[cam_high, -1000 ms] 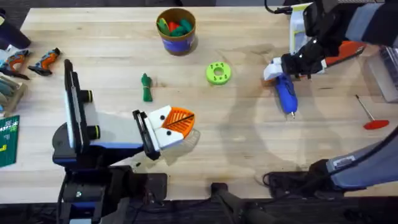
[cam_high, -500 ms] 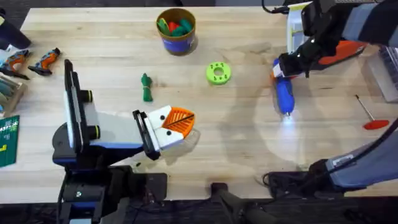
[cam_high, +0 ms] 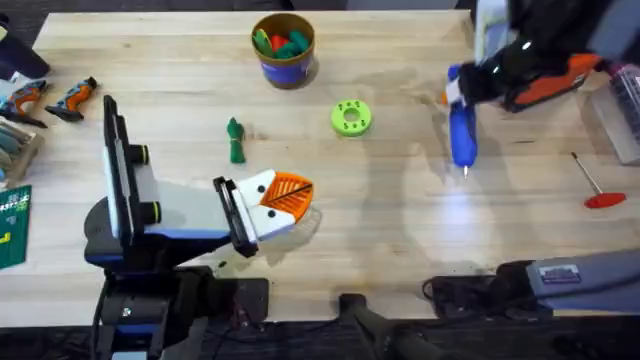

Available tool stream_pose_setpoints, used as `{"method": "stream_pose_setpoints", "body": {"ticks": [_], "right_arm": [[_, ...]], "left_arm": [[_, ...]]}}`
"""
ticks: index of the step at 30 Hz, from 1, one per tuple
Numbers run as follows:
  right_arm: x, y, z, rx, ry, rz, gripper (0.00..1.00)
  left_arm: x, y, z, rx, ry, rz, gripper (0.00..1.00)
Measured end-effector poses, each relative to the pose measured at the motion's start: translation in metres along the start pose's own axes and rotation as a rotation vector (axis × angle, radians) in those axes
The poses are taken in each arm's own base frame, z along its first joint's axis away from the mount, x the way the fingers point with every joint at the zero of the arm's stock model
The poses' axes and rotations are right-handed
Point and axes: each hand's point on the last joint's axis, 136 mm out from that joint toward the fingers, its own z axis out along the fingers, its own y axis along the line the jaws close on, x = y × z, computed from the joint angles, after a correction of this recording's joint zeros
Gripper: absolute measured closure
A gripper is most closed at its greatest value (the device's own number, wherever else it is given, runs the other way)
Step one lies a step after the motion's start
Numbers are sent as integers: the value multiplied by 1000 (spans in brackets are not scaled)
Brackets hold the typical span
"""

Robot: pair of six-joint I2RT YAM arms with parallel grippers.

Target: Pick up the gripper from the table and insert it into the empty holder that is missing its gripper. Then pick up a screw, insert it into the mounting hole, and use the screwdriver to tighten it. Finally, clean up the table by picking up the vegetable and placing it into the bucket.

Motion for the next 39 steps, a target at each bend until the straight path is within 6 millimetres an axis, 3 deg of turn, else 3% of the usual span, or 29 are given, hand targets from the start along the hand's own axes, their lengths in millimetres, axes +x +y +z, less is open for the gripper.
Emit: {"method": "stream_pose_setpoints", "body": {"ticks": [6,11,20,27,32,39], "right_arm": [[-49,21,-80,-3,-266,-51,975],[-83,54,-139,-47,-503,-82,975],[-111,124,-228,-233,-828,-102,975],[-114,173,-272,-521,-934,-146,975],[-120,195,-304,-708,-1055,-176,975],[-105,220,-301,-947,-1157,-208,975]], "left_arm": [[0,0,0,0,0,0,995],[0,0,0,0,0,0,995],[0,0,0,0,0,0,995],[0,0,0,0,0,0,995],[0,0,0,0,0,0,995],[0,0,0,0,0,0,995]]}}
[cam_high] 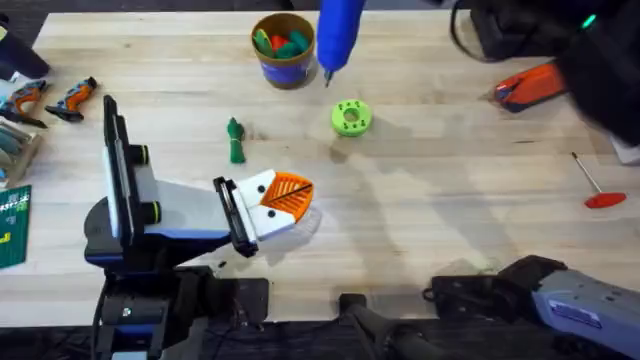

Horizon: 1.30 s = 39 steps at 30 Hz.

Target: Pick up the gripper from the table and insert it into the empty holder that is missing its gripper. Then pick up a screw, insert it into the mounting hole, and use the screwdriver to tighten it. Finally, clean up the table by picking up the vegetable and placing it into the bucket.

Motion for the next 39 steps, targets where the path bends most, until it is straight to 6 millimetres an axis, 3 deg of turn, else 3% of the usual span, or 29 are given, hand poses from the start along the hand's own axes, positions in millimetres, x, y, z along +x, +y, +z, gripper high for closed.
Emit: {"method": "stream_pose_setpoints", "body": {"ticks": [5,17,29,39], "right_arm": [[6,33,-7,-205,-84,13,975],[34,109,-3,-534,-29,36,975],[62,135,5,-662,18,36,975],[68,161,3,-733,-15,-74,975]], "left_arm": [[0,0,0,0,0,0,995],[0,0,0,0,0,0,995],[0,0,0,0,0,0,995],[0,0,0,0,0,0,995]]}}
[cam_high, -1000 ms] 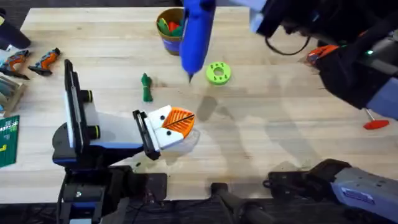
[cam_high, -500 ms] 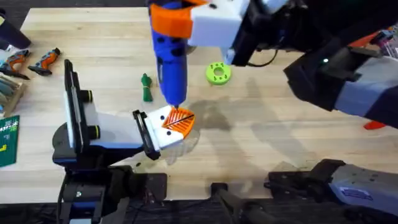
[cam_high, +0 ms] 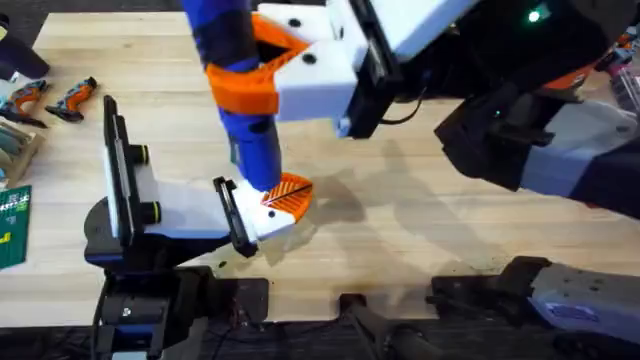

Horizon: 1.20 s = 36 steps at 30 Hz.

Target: Pick up the gripper from the table and insert it into the empty holder that is missing its gripper. Then pick up a screw, insert it into the mounting hole, and use the screwdriver to tighten it. Finally, clean up the table by picking up the vegetable and placing it into the bucket.

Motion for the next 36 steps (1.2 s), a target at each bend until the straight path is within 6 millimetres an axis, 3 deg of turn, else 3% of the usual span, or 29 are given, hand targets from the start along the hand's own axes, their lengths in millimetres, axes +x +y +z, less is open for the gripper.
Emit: {"method": "stream_pose_setpoints", "body": {"ticks": [4,12,36], "right_arm": [[2,6,4,-22,2,-57,975],[16,-1,7,-17,23,-80,975],[20,3,12,-39,22,-140,975]], "left_arm": [[0,0,0,0,0,0,995],[0,0,0,0,0,0,995],[0,0,0,0,0,0,995]]}}
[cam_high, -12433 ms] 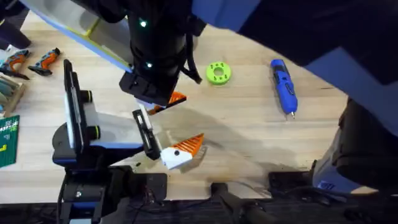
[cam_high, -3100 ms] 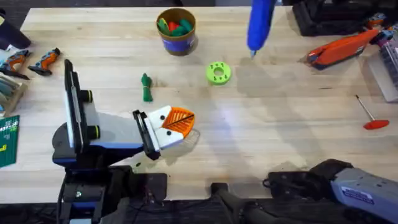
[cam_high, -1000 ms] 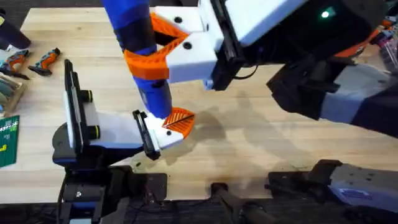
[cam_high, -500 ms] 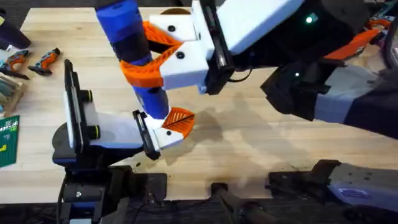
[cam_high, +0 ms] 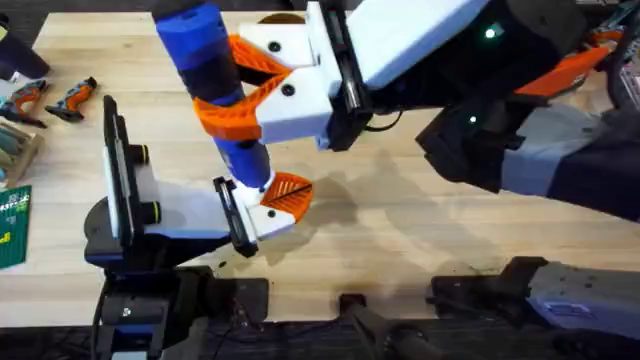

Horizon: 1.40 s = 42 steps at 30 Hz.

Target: Pick up the gripper from the table and insert it into the empty holder that is missing its gripper. Then pick up a screw, insert it into the mounting hole, and use the screwdriver to tighten it. Finally, clean up the table by picking up the vegetable and placing it into the bucket.

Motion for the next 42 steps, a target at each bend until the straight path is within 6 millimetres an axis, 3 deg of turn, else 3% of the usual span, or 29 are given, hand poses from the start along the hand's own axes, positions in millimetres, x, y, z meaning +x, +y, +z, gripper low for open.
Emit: {"method": "stream_pose_setpoints", "body": {"ticks": [42], "right_arm": [[7,-3,1,2,10,12,975]], "left_arm": [[0,0,0,-1,0,0,995]]}}
